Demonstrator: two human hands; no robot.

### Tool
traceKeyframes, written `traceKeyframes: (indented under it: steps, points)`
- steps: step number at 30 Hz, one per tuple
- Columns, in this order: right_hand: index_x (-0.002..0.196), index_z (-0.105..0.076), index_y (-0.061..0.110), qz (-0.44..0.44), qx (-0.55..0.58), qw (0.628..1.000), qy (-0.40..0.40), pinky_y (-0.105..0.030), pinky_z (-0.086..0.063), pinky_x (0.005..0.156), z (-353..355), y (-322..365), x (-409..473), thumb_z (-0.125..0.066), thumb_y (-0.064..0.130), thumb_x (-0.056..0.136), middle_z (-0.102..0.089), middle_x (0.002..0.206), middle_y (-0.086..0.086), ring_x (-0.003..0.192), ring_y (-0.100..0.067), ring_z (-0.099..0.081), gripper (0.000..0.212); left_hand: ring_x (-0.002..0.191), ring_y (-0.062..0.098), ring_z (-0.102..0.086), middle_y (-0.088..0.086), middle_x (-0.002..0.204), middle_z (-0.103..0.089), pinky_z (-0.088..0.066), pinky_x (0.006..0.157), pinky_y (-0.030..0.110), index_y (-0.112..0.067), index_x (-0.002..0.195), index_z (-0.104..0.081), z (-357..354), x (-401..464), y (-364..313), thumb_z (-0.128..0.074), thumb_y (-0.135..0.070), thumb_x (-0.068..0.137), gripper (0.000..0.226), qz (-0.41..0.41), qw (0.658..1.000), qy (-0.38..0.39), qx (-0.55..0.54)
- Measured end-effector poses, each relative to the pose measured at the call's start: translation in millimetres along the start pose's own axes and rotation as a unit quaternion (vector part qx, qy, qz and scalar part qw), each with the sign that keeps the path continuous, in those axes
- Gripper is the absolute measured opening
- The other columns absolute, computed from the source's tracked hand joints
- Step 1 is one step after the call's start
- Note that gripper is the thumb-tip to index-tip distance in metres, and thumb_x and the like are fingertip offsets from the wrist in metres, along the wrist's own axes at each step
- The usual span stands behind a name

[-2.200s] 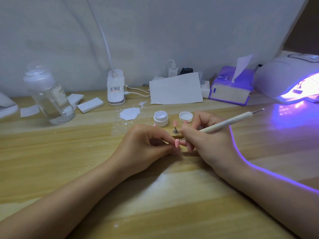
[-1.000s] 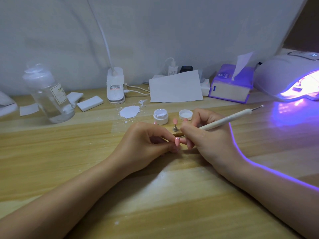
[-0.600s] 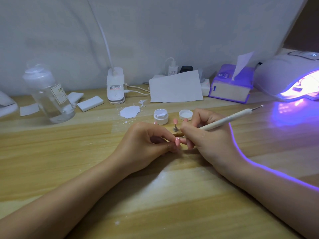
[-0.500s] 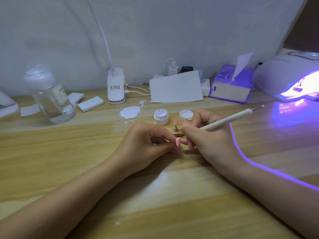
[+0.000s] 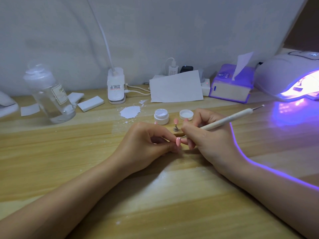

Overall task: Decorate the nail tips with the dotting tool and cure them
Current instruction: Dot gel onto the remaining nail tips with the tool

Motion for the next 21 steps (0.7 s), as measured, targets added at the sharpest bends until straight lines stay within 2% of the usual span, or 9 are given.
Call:
traceKeyframes:
  steps: [4, 8, 12, 15, 21]
  points:
    - [0.049, -0.038, 0.008, -0.014, 0.009, 1.0, 0.001, -0.027, -0.056, 0.054, -1.2, -1.5, -0.3, -0.057, -0.004, 0.081, -0.042, 0.033, 0.003, 0.033, -0.002, -0.048, 0.039, 0.061, 0.002, -0.065, -0.003, 0.067, -0.071, -0.048, 0.059, 0.014, -0.015, 0.074, -0.074, 0.1, 0.2, -0.8, -0.071, -0.005, 0.076, 0.011, -0.004, 1.0, 0.001, 0.007]
    - [0.049, -0.038, 0.008, -0.001, -0.003, 1.0, -0.003, -0.017, -0.05, 0.047, 0.0, 0.1, 0.3, -0.057, -0.005, 0.08, -0.042, 0.034, 0.002, 0.034, -0.001, -0.049, 0.039, 0.062, 0.002, -0.066, -0.005, 0.067, -0.071, -0.048, 0.059, 0.013, -0.017, 0.074, -0.074, 0.4, 0.0, -1.3, -0.071, -0.005, 0.076, 0.012, -0.006, 1.0, 0.001, 0.007]
    - [0.049, -0.038, 0.008, -0.005, 0.001, 1.0, -0.003, -0.027, -0.056, 0.052, -0.5, -0.6, -0.1, -0.057, -0.003, 0.081, -0.042, 0.033, 0.003, 0.033, -0.001, -0.048, 0.039, 0.063, 0.002, -0.067, -0.006, 0.067, -0.071, -0.047, 0.058, 0.012, -0.017, 0.074, -0.074, 0.5, 0.0, -1.3, -0.071, -0.003, 0.075, 0.014, -0.004, 1.0, -0.001, 0.005]
    - [0.049, -0.038, 0.009, -0.005, 0.004, 1.0, -0.005, -0.019, -0.052, 0.049, 0.2, -1.3, -0.3, -0.057, -0.004, 0.081, -0.042, 0.033, 0.003, 0.033, -0.001, -0.048, 0.039, 0.062, 0.002, -0.066, -0.006, 0.066, -0.071, -0.047, 0.058, 0.012, -0.017, 0.074, -0.074, 0.4, 0.0, -0.8, -0.071, -0.003, 0.076, 0.014, -0.002, 1.0, 0.0, 0.005]
    - [0.049, -0.037, 0.007, -0.005, 0.003, 1.0, -0.002, -0.012, -0.044, 0.044, -0.3, -0.5, -0.3, -0.056, -0.006, 0.08, -0.042, 0.033, 0.003, 0.032, 0.001, -0.048, 0.039, 0.061, 0.002, -0.066, -0.006, 0.066, -0.071, -0.047, 0.056, 0.012, -0.014, 0.074, -0.074, 0.2, 0.4, -0.6, -0.071, -0.006, 0.075, 0.009, -0.001, 1.0, -0.002, 0.002]
Point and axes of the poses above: each hand's wrist, its own x-axis towards the middle knuckle, its own z-axis out of the back of the hand, y = z × x, the point moved 7 cm from there along x, towards the middle knuckle
